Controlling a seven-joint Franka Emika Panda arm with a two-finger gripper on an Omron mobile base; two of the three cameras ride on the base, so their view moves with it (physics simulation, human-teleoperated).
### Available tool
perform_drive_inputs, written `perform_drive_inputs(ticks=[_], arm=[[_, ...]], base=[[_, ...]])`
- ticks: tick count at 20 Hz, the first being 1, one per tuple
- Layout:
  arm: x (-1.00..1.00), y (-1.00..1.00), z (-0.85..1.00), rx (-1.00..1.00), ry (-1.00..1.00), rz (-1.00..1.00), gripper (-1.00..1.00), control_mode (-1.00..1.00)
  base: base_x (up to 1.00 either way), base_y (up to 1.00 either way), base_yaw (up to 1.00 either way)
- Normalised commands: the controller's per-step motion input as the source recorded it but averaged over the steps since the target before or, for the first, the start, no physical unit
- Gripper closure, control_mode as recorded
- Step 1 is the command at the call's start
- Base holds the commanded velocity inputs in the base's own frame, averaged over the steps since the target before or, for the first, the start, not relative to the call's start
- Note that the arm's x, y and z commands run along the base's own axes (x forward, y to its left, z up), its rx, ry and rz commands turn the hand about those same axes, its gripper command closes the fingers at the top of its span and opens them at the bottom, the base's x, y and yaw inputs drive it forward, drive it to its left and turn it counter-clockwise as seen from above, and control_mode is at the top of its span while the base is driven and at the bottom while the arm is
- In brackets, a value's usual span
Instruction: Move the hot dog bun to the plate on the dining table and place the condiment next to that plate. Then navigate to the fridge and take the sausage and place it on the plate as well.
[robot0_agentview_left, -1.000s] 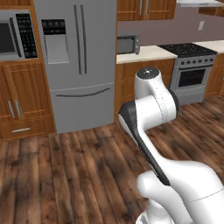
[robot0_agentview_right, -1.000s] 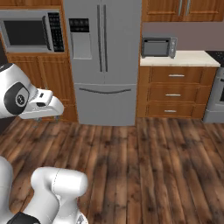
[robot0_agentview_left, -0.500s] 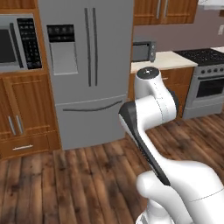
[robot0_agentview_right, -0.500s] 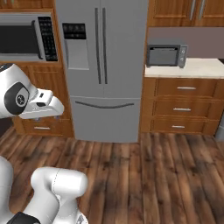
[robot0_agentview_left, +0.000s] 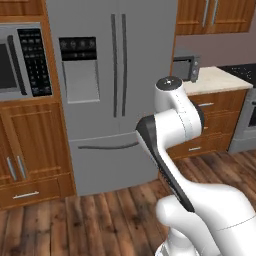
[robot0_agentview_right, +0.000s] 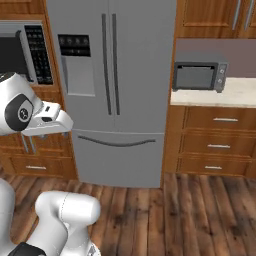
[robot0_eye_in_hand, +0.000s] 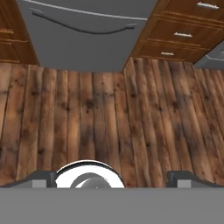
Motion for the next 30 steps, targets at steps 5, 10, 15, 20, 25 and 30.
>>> perform_drive_inputs(ticks=[5,10,15,20,25,30], arm=[[0.0,0.0,0.0,0.0,0.0,0.0,-1.0,1.0],[0.0,0.0,0.0,0.0,0.0,0.0,-1.0,1.0],[0.0,0.0,0.0,0.0,0.0,0.0,-1.0,1.0],[0.0,0.0,0.0,0.0,0.0,0.0,-1.0,1.0],[0.0,0.0,0.0,0.0,0.0,0.0,-1.0,1.0],[0.06,-0.11,0.13,0.13,-0.03,0.04,-1.0,-1.0]], base=[[1.0,0.0,0.01],[0.78,0.0,0.01],[0.66,0.0,0.01],[0.36,0.0,0.05],[0.14,0.0,0.07],[0.0,0.0,0.01]])
